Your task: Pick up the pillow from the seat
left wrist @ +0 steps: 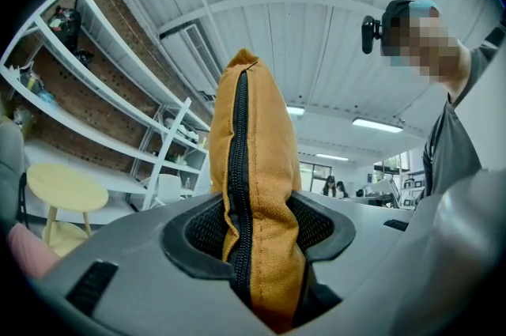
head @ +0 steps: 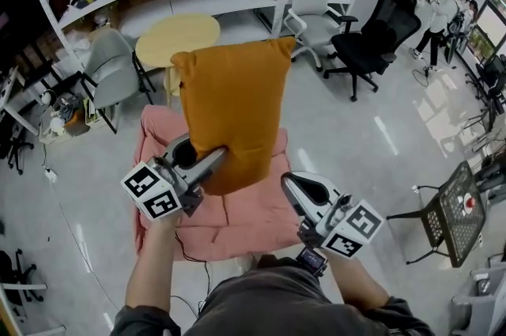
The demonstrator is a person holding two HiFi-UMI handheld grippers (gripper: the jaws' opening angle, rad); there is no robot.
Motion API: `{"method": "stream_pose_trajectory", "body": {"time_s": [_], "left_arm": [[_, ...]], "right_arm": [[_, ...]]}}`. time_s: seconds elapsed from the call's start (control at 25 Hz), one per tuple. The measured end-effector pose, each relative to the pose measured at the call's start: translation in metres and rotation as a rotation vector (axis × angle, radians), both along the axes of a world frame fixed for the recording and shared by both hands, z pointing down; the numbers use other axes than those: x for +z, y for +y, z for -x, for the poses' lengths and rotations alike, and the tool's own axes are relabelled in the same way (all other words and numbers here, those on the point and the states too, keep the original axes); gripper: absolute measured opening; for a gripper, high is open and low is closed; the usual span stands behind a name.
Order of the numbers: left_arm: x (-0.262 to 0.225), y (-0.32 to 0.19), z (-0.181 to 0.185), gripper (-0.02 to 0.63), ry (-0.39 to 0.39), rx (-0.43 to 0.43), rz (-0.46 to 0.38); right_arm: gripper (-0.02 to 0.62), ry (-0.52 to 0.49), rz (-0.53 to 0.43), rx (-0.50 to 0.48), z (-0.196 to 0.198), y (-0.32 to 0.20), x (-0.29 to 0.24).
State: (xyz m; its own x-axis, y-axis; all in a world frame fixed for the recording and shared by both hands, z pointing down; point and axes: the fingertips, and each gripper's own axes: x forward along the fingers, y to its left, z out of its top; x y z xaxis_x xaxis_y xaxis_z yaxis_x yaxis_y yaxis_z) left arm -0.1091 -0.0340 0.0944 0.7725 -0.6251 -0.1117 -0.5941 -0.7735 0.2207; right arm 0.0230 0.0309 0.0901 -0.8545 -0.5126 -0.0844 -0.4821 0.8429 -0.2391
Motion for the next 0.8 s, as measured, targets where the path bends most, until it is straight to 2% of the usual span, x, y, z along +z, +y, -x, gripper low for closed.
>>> {"method": "stream_pose_trajectory", "body": {"time_s": [0.8], "left_arm": [[0.008, -0.009, -0.005, 0.222, 0.011, -0.006, 0.018]], "right_arm": [[0.014, 0.034, 0.013, -0.013, -0.001, -0.009, 0.006]]}}
